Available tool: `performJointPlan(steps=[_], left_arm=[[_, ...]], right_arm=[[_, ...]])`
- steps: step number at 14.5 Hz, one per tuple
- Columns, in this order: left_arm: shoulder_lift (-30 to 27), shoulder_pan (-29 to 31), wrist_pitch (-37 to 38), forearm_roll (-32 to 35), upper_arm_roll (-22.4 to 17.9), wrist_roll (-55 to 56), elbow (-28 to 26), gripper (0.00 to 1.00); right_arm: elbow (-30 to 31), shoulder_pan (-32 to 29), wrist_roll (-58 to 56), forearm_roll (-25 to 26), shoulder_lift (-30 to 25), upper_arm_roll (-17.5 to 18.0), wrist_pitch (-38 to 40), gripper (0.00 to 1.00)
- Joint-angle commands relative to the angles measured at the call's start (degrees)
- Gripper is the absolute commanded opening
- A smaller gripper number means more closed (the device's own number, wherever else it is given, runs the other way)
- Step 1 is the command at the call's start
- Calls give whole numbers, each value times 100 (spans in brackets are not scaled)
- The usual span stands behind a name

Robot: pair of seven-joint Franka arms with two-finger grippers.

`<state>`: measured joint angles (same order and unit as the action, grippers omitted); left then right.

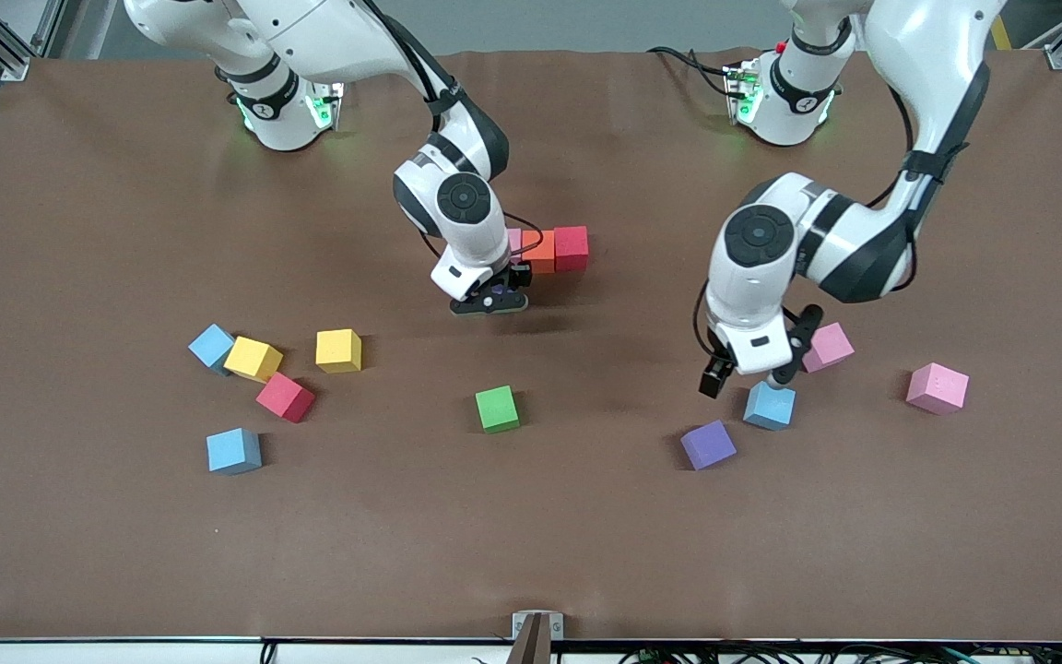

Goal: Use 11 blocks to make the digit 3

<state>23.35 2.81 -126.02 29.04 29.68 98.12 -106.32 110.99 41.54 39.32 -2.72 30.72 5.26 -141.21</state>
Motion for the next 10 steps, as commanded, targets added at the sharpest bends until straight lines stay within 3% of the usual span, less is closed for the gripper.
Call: performJointPlan(steps=[1,10], left_arm=[[20,219,218,93,55,-555,260,100],[275,563,218,5,64,-1866,726,100]], right_arm=[[80,109,93,-36,57,-34,-196,30],[194,179,137,-36,57,-25,-275,30]])
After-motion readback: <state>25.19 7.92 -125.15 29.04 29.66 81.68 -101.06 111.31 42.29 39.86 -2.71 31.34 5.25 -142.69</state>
